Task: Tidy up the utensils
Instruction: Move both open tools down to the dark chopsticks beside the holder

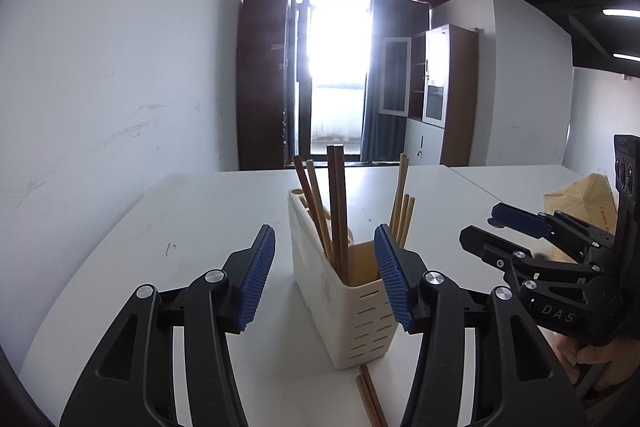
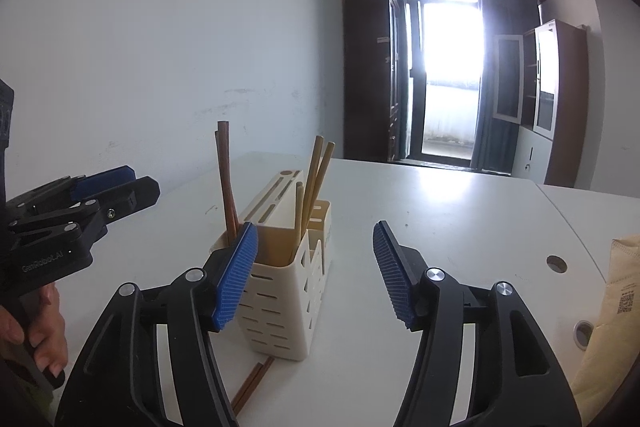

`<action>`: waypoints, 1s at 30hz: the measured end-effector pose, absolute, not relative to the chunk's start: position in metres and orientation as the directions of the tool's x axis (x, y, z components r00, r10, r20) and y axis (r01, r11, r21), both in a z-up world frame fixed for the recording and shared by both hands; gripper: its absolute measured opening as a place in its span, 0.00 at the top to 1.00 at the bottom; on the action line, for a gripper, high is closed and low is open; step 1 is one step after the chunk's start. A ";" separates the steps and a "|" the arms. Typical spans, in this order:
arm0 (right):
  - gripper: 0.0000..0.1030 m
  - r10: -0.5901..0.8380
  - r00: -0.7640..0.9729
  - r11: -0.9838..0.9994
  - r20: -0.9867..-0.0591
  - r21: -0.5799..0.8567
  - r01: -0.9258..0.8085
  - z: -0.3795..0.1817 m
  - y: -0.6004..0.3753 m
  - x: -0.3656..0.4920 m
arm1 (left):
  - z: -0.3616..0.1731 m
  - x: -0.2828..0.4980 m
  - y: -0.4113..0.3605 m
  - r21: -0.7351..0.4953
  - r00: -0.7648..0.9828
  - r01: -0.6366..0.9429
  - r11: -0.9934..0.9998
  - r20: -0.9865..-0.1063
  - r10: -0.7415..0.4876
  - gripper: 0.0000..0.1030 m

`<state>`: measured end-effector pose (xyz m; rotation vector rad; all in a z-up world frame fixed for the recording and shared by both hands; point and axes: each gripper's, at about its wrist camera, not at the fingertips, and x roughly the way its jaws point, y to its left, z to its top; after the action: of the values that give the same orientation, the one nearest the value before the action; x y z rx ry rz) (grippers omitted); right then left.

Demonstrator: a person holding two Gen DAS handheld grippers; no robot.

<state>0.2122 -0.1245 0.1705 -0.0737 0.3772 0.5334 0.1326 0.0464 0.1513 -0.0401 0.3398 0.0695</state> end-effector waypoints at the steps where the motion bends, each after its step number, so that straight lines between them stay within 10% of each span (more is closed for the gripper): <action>1: 0.40 0.479 0.794 0.861 -0.374 0.025 -0.508 0.168 -0.124 0.211 | 0.149 0.131 0.047 -0.028 0.938 -0.079 0.996 -0.341 0.065 0.46; 30: 0.26 0.419 0.701 0.873 -0.577 0.044 -0.485 0.066 -0.113 0.185 | 0.089 0.097 0.043 -0.004 0.905 -0.078 0.997 -0.421 0.069 0.30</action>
<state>0.1851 -0.1133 0.0662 -0.1145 0.6130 0.5043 0.0968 0.0428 0.0892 -0.0214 0.4338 0.0763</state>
